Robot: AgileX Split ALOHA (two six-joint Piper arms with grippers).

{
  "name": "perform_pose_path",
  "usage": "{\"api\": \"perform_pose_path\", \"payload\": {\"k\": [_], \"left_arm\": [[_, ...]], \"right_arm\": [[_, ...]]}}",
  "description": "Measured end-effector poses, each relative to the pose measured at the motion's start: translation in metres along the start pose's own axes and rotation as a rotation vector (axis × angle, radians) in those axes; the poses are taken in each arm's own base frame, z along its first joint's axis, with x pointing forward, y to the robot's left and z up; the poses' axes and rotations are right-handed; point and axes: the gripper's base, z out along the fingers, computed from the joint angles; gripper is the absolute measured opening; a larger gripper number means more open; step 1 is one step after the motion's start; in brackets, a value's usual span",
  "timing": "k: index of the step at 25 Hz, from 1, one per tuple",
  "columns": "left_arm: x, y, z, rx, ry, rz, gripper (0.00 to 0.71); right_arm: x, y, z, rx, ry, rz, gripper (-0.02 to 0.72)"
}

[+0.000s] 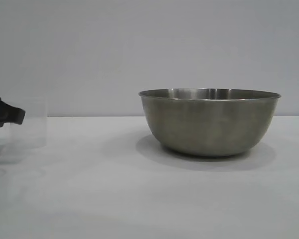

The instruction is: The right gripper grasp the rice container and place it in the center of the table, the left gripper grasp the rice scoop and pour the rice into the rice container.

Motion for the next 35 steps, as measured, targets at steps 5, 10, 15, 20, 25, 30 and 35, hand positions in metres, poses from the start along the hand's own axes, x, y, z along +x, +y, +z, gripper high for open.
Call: {"api": "perform_pose_path", "payload": {"k": [5,10,15,20,25,30,35], "left_arm": [[0.005,-0.003,-0.005,0.052,0.015,-0.008,0.220],[0.005,-0.003,-0.008,0.060,0.019,-0.050,0.220],[-0.001,0.002,-0.021,0.060,0.014,-0.118,0.220],[-0.026,0.007,-0.035,0.066,-0.074,-0.165,0.220],[-0.055,0.018,-0.063,0.073,-0.191,-0.193,0.220],[-0.065,0.028,-0.094,0.099,-0.253,-0.323,0.220],[-0.079,0.036,-0.125,0.171,-0.352,-0.456,0.220]], "right_arm": [[0.000,0.000,0.000,0.000,0.000,0.000,0.428],[0.000,0.000,0.000,0.000,0.000,0.000,0.428],[0.000,0.000,0.000,0.000,0.000,0.000,0.428],[0.000,0.000,0.000,0.000,0.000,0.000,0.428],[0.000,0.000,0.000,0.000,0.000,0.000,0.428],[0.000,0.000,0.000,0.000,0.000,0.001,0.428],[0.000,0.000,0.000,0.000,0.000,0.001,0.428]]}}
